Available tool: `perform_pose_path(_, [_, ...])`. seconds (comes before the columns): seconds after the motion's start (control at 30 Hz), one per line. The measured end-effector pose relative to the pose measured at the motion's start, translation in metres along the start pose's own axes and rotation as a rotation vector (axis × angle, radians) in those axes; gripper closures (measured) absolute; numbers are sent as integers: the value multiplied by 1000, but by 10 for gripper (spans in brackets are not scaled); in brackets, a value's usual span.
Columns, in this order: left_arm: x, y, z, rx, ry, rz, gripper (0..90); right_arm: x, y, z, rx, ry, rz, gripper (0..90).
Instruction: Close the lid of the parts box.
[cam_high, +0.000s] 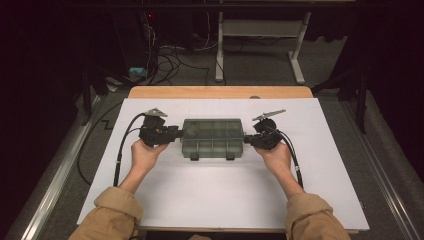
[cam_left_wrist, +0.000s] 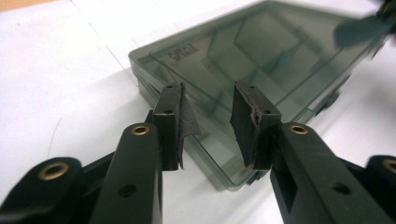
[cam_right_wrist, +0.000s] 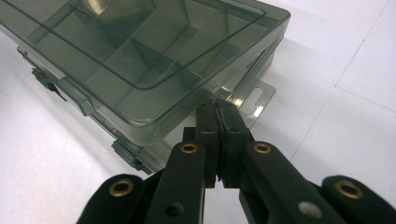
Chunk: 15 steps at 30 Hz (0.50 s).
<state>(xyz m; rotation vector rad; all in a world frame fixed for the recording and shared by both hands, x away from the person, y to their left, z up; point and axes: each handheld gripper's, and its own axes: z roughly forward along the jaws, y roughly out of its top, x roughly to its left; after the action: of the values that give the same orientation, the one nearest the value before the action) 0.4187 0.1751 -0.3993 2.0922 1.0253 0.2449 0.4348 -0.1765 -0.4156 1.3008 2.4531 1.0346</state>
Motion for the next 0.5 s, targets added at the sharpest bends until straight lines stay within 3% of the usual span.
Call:
perform_pose_path(0.1, [-7, -3, 3, 13, -2, 25, 654, 0, -1, -1, 9, -23, -6, 893])
perform_pose_path(0.27, [-11, -11, 11, 51, -8, 33, 665, 0, -2, -9, -42, -4, 2, 893])
perform_pose_path(0.5, [-13, -17, 13, 43, 1, 31, 679, 16, -2, -10, -73, 35, -61, 893])
